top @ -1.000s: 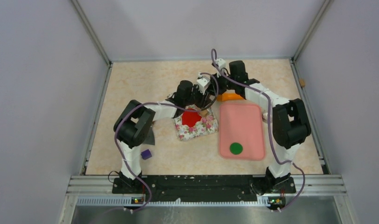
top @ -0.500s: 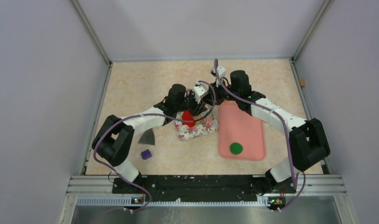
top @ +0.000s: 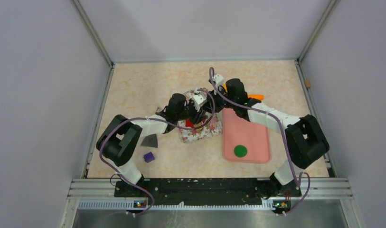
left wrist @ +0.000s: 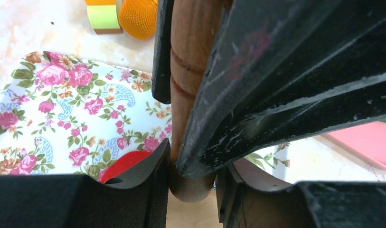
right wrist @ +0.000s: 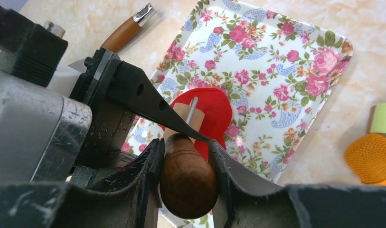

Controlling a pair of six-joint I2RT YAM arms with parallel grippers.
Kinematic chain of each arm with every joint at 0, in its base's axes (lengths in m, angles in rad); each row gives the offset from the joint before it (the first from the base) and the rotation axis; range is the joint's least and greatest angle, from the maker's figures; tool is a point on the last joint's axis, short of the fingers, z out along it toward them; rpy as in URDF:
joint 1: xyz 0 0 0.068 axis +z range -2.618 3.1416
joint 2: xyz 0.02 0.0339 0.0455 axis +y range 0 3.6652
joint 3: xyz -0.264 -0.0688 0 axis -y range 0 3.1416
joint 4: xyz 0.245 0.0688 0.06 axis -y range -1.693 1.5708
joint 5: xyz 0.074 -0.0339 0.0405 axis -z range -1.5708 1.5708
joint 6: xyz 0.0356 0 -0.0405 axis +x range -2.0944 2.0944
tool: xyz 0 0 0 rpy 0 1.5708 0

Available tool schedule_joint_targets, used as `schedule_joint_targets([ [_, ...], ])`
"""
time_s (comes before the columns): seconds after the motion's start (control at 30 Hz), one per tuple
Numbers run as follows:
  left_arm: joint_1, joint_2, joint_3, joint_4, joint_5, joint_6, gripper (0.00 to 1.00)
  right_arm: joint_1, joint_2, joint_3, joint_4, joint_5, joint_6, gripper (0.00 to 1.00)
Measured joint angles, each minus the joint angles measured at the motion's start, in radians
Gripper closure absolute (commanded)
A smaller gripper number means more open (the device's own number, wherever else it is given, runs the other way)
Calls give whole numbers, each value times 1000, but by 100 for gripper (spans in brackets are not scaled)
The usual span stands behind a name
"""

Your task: Roll out the dumpling wrappers from the dough

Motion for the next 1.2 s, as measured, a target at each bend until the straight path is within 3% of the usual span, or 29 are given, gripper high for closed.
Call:
schedule_joint_targets([
  [0.33, 10, 109, 58, 143, 37, 4, 100, -22, -2, 2, 29, 72, -58, 100],
  [1.2, 4, 293, 294, 125, 132, -87, 100, -136, 6, 18, 16, 59, -93, 100],
])
